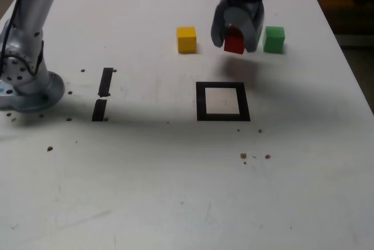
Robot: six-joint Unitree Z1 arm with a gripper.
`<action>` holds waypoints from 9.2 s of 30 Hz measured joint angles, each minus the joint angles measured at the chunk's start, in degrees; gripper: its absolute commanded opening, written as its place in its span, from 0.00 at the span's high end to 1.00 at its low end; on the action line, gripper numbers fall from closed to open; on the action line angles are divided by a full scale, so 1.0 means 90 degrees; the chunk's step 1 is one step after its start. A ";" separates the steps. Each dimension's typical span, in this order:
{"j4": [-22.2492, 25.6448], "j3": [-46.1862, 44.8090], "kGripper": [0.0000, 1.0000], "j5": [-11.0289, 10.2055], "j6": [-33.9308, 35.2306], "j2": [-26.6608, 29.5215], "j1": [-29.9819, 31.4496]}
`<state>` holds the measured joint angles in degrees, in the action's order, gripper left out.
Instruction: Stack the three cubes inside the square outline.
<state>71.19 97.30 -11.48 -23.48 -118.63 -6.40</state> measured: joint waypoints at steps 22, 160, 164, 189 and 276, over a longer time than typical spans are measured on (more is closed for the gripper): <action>-0.0266 -0.1494 0.72 0.0831 0.3070 0.0697 0.1295; 0.1031 -0.0339 0.72 0.0903 0.2480 0.0463 0.1654; 0.0644 -0.0517 0.72 0.0821 0.2613 0.0421 0.1646; 0.0339 -0.0699 0.72 0.0604 0.2849 0.0265 0.1556; 0.1303 0.4034 0.61 0.0481 -0.0515 -0.2716 -0.0821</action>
<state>82.92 133.61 -7.15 -28.11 -143.07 -13.79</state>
